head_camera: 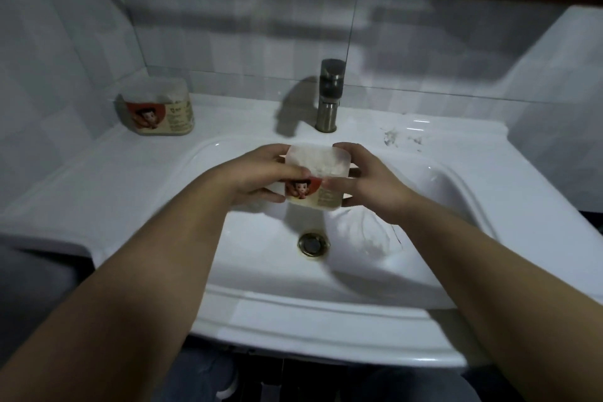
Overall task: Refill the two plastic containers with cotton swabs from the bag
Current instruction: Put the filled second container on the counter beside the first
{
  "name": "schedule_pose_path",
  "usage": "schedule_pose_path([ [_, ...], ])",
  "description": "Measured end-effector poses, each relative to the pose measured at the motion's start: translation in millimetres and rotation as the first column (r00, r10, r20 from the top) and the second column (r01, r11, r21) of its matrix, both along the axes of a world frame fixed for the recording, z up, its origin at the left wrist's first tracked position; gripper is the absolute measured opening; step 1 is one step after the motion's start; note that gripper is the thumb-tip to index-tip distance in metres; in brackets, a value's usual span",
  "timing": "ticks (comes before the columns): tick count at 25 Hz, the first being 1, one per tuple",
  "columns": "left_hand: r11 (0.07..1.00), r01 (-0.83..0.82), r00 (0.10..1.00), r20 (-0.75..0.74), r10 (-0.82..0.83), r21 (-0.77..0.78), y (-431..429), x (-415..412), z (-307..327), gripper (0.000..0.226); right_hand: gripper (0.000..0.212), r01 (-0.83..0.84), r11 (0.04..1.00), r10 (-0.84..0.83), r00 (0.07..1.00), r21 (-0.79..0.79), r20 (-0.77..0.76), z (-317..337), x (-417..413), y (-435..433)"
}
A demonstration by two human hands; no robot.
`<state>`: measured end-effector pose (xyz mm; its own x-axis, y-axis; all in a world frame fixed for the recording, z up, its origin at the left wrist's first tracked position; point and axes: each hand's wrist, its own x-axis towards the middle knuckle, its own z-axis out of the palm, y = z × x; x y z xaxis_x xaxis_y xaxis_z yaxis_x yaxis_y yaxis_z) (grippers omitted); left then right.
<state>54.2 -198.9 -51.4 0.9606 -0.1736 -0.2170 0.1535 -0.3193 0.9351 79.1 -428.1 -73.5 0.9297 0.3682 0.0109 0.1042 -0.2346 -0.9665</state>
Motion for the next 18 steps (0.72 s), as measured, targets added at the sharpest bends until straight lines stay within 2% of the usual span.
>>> schedule_pose_path([
  [3,1.0,0.027,0.999,0.031,-0.026,-0.007,6.9,2.2,8.7,0.05,0.068,0.013,0.994,-0.011,1.0,0.106,-0.017,6.1,-2.5,11.5],
  [6,1.0,0.014,0.998,0.063,-0.014,0.016,21.8,6.2,21.3,0.047,0.084,0.004,0.996,-0.008,0.999,0.086,0.051,9.1,-0.1,27.8],
  [9,0.999,-0.02,0.995,0.099,0.024,-0.043,51.8,5.6,31.4,0.042,0.074,-0.028,0.999,0.022,0.992,0.044,0.123,20.8,7.5,52.9],
  [14,0.961,-0.226,0.942,0.217,0.257,-0.16,83.4,10.5,38.1,0.039,0.064,0.04,0.994,-0.057,0.983,0.1,0.173,39.9,24.2,101.8],
  [18,0.933,-0.339,0.868,0.343,0.359,-0.119,98.3,33.8,29.2,0.039,0.07,0.056,0.997,-0.066,0.97,0.047,0.233,49.7,50.3,139.1],
])
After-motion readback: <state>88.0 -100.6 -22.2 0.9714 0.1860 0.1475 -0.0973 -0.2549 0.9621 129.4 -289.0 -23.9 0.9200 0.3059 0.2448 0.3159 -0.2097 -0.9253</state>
